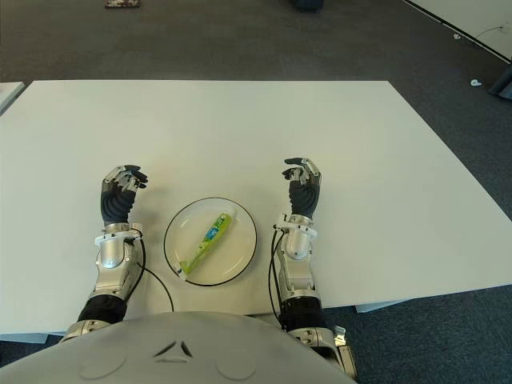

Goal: Put the toothpaste on the table into the plate.

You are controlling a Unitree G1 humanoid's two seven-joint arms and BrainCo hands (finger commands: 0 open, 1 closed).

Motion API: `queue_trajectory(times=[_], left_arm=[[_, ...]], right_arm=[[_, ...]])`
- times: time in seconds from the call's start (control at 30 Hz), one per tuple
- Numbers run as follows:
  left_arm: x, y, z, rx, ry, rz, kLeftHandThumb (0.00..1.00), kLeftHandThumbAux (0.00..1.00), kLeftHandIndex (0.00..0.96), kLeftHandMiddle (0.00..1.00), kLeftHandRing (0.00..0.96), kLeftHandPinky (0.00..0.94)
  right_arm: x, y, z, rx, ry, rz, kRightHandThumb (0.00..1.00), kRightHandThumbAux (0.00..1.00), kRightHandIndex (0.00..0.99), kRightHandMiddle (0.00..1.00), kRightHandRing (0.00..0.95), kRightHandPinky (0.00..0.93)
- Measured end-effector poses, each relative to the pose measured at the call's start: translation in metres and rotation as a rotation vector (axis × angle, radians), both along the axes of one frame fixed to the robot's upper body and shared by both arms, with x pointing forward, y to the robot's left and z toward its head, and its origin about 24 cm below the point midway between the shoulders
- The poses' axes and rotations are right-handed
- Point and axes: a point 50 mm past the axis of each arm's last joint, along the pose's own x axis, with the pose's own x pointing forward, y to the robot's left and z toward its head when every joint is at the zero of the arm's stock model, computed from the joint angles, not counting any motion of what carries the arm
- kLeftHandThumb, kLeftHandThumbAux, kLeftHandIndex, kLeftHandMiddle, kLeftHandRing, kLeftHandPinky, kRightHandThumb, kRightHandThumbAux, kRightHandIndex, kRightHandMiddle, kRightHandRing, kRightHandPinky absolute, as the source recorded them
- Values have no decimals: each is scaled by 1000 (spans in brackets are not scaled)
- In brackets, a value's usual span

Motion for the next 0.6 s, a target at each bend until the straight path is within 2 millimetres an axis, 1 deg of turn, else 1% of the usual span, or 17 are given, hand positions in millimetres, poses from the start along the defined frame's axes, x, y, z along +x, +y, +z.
queue_trajectory(times=[0.23,0.37,0.6], left_arm=[[3,-1,1,10,-11,-10,693,719,430,543,543,522],[4,-1,2,20,-18,-18,695,720,431,546,547,532],[5,-1,2,30,-19,-18,701,719,432,542,539,520]], right_arm=[[4,3,-9,-19,44,24,842,683,450,461,524,491],[3,4,-19,-23,88,44,841,684,442,463,519,486],[1,4,-27,-32,129,64,838,687,422,471,521,496]])
